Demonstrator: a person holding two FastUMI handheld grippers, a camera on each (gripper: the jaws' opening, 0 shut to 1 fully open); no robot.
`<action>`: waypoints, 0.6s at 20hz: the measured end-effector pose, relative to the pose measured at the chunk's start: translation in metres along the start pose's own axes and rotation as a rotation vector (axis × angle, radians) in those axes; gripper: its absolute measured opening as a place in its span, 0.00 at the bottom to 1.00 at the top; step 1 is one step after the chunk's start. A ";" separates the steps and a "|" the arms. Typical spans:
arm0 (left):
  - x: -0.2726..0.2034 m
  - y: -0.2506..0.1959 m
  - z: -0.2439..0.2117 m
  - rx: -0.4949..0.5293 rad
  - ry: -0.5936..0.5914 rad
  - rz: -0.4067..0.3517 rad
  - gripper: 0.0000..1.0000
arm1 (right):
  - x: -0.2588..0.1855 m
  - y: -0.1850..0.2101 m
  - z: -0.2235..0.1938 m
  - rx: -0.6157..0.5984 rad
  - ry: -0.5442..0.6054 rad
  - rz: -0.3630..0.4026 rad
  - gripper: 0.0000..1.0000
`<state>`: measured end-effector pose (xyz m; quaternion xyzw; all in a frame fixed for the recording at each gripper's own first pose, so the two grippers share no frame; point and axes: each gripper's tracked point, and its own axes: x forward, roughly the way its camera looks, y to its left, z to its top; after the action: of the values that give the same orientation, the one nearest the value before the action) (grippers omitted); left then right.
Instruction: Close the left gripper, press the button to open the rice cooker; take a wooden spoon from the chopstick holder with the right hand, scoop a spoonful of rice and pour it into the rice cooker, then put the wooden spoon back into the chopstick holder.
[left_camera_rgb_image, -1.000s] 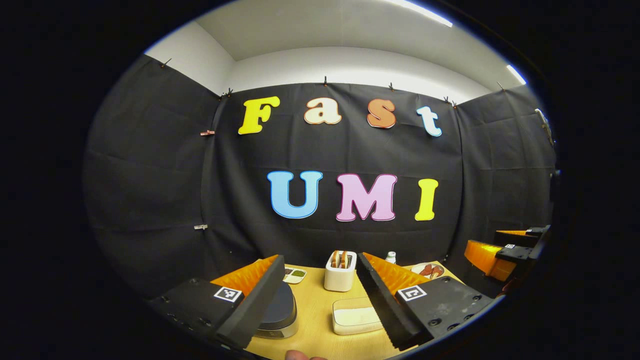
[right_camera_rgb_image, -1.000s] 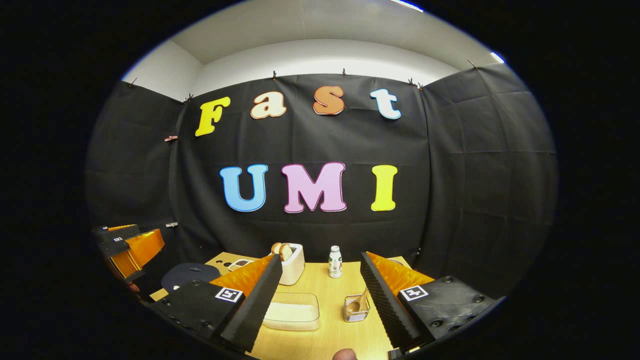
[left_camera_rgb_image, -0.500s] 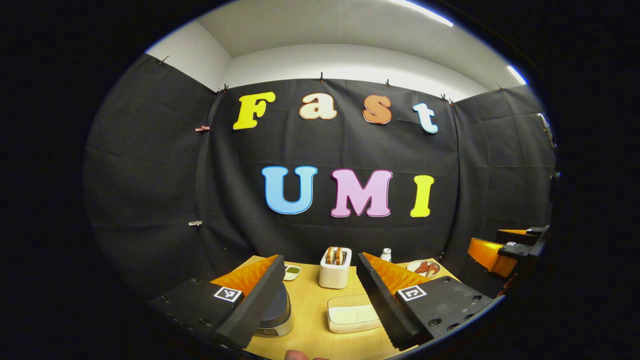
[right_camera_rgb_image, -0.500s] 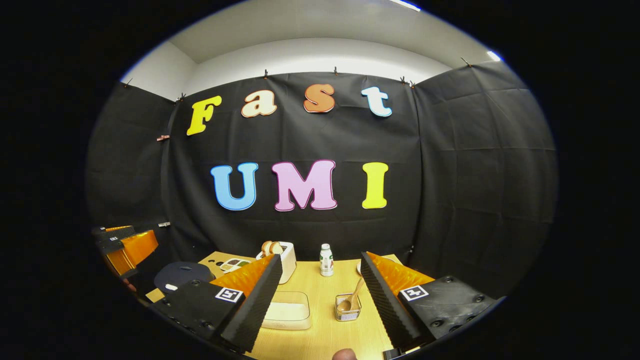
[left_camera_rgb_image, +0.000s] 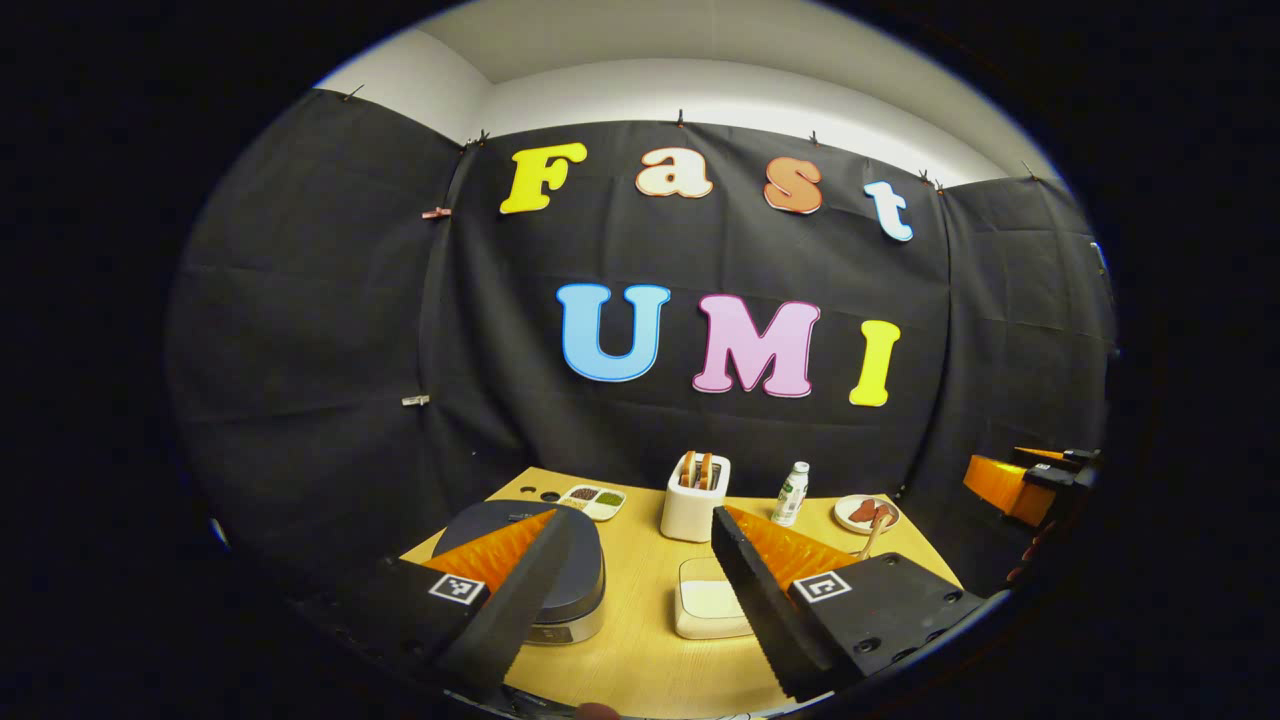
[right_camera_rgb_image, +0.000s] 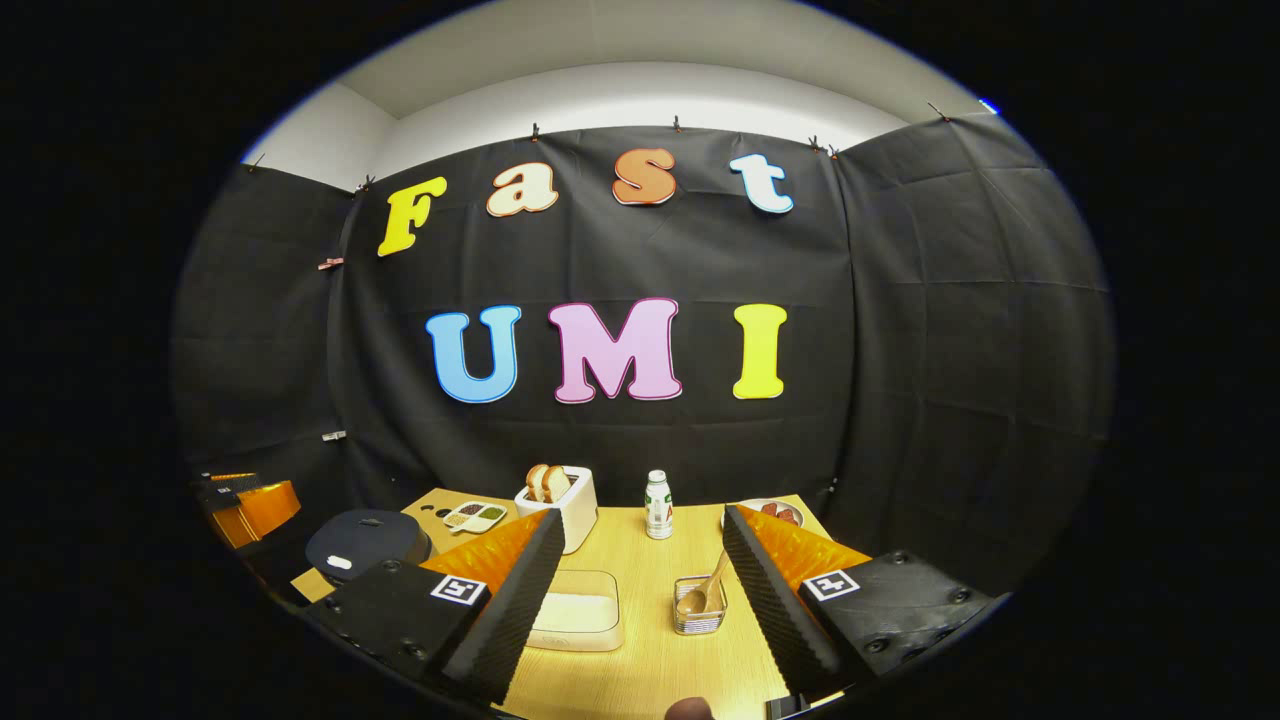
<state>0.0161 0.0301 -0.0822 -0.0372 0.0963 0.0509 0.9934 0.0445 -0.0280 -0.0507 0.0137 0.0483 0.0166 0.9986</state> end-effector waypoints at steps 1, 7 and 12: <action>0.001 0.007 -0.008 -0.003 0.019 0.003 0.93 | 0.002 -0.001 0.000 0.001 0.001 0.002 0.99; 0.034 0.070 -0.041 -0.025 0.150 0.078 0.45 | 0.017 -0.012 -0.008 0.007 0.022 -0.005 0.99; 0.064 0.111 -0.081 -0.077 0.298 0.108 0.08 | 0.028 -0.027 -0.013 0.001 0.036 -0.032 0.99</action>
<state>0.0516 0.1393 -0.1811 -0.0771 0.2425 0.1018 0.9617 0.0720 -0.0535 -0.0667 0.0133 0.0667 0.0009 0.9977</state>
